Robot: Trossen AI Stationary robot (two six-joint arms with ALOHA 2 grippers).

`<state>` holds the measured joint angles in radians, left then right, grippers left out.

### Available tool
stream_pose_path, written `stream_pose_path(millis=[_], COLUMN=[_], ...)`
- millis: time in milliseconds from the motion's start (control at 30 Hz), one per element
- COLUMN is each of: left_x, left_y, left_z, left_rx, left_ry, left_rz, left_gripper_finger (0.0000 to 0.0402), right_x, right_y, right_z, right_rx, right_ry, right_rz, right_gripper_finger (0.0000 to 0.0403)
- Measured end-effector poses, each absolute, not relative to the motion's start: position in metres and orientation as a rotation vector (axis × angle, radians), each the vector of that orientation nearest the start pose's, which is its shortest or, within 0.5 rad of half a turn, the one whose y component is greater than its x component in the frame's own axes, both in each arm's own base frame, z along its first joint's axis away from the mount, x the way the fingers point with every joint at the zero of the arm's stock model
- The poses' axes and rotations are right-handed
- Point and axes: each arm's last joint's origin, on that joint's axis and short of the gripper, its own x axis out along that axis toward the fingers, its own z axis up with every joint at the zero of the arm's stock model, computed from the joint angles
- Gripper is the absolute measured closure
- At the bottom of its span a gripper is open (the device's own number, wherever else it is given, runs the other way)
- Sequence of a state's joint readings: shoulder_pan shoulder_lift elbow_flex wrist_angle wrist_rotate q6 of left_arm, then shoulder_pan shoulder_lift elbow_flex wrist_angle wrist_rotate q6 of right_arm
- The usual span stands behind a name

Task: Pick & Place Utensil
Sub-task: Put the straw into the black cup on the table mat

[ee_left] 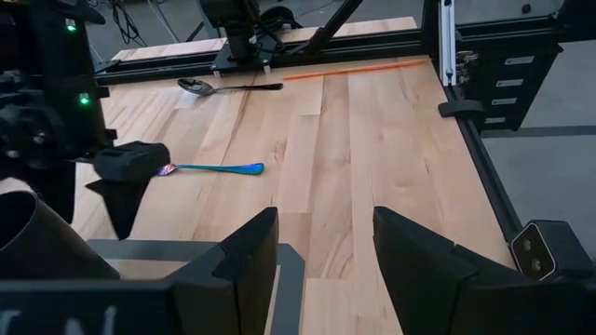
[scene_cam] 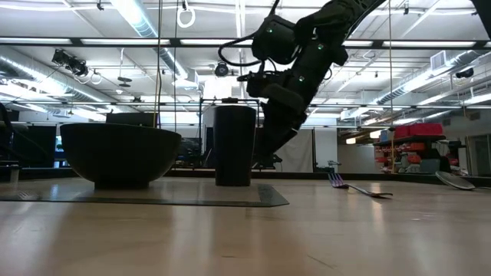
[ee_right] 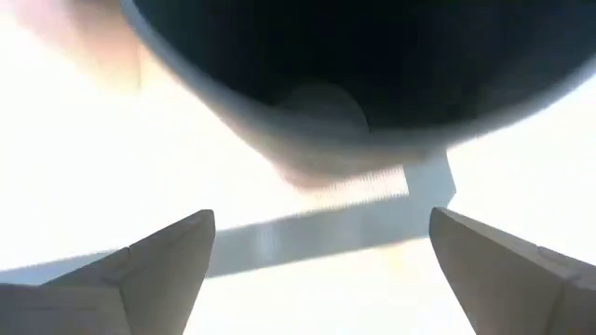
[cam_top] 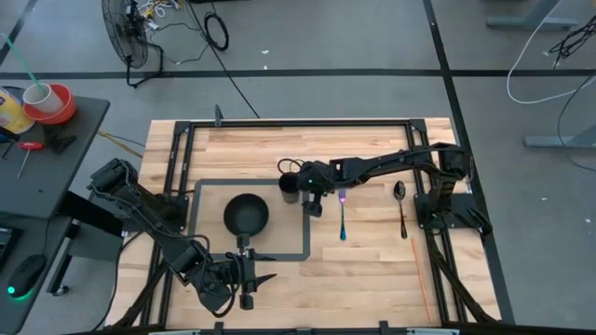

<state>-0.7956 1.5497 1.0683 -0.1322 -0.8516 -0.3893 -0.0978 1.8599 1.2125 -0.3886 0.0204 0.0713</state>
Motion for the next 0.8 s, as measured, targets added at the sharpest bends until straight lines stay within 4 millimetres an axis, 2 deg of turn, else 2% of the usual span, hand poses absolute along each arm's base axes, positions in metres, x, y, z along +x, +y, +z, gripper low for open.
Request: stream_pose_path(millis=[100,233,333,467,567,800], left_x=[0.247,0.247,0.247,0.247,0.247,0.247], left_y=[-0.221,-0.221,-0.221,-0.221,-0.220,-0.220], left_z=[0.257,0.257,0.257,0.257,0.257,0.257], left_rx=[0.066,0.066,0.068,0.070,0.072,0.072], left_ry=[0.395,0.395,0.396,0.398,0.399,0.399], left_rz=[0.133,0.133,0.133,0.133,0.134,0.135], left_gripper_finger=[0.0220,0.0220,0.0220,0.0220,0.0220,0.0220], right_x=[0.368,0.353,0.334,0.303,0.279,0.244], right_y=[-0.035,-0.022,-0.002,0.034,0.058,0.098], right_z=[0.175,0.188,0.202,0.223,0.236,0.243], right_rx=[0.096,0.042,0.008,0.021,0.145,0.501], right_ry=[1.085,1.168,1.271,1.387,1.476,1.625], right_rz=[-0.144,-0.141,-0.137,-0.114,-0.146,-0.468], right_gripper_finger=[0.0004,0.0004,0.0005,0.0005,0.0005,0.0005])
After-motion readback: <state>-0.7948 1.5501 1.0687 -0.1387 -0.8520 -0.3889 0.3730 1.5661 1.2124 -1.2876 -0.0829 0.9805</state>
